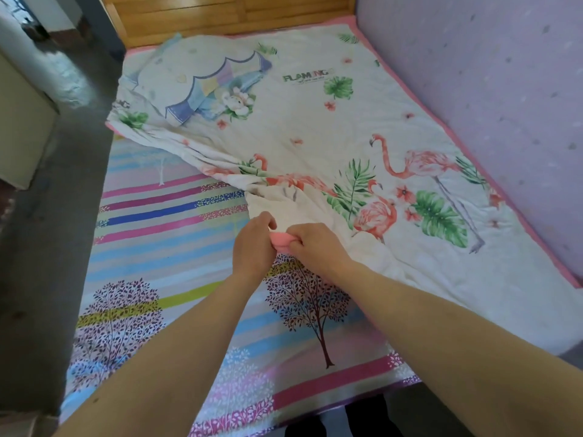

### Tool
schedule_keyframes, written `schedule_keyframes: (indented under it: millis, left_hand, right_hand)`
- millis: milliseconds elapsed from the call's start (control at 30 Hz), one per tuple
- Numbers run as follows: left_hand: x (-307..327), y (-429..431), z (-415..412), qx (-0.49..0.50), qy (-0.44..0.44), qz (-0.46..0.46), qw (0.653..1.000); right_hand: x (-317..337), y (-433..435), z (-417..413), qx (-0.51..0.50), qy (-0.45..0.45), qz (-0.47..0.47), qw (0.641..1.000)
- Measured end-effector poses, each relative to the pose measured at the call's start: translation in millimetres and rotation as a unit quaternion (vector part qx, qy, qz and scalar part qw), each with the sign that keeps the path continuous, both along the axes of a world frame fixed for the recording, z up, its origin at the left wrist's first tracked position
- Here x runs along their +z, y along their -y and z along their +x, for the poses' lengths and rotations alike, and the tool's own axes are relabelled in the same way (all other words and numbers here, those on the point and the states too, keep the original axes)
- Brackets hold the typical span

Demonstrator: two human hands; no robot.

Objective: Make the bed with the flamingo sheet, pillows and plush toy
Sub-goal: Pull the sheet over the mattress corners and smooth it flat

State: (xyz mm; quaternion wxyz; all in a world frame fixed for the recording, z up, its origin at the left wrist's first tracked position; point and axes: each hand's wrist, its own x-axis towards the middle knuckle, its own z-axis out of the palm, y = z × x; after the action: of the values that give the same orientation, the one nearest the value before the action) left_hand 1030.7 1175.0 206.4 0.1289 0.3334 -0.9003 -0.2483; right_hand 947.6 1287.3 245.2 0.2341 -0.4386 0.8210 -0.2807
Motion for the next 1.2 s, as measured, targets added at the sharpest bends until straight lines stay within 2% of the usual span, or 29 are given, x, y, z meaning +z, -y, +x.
schedule_keyframes:
  millis: [167, 300, 500, 600, 733, 833, 933, 1033, 1100, 1200]
  left_hand:
    - [-9, -3, -12, 0.042, -0.038, -0.003, 0.998]
    - [-23, 6, -17, 0.116, -0.030, 0.032, 0.992]
    - [-31, 29, -22, 0.210, -0.043, 0.102, 0.971]
    - [-28, 36, -18, 0.248, -0.048, 0.136, 0.958]
    - [-19, 38, -1, 0.205, -0.054, 0.135, 0.968]
    - [-11, 41, 23, 0.112, -0.003, 0.065, 0.991]
    - [2, 41, 45, -0.010, 0.073, -0.022, 0.997]
    - [19, 36, 63, -0.092, 0.091, -0.056, 0.990]
    - [29, 30, 76, -0.118, 0.084, -0.052, 0.988]
    - [38, 26, 89, -0.103, 0.063, -0.028, 0.992]
  right_hand:
    - [14, -8, -12, -0.021, 0.060, 0.010, 0.998]
    - [21, -26, -27, -0.050, 0.085, 0.025, 0.995]
    - [25, -49, -47, -0.054, 0.073, 0.043, 0.995]
    - [19, -57, -56, -0.060, 0.024, 0.081, 0.995]
    - [5, -47, -47, -0.052, -0.064, 0.176, 0.981]
    - [-5, -34, -33, -0.057, -0.085, 0.212, 0.972]
    - [-11, -15, -11, -0.001, -0.064, 0.164, 0.984]
    - [-12, 11, 25, 0.072, -0.087, 0.076, 0.991]
    - [-15, 31, 46, 0.091, -0.065, 0.027, 0.993]
    - [-23, 50, 67, 0.050, 0.011, 0.017, 0.999]
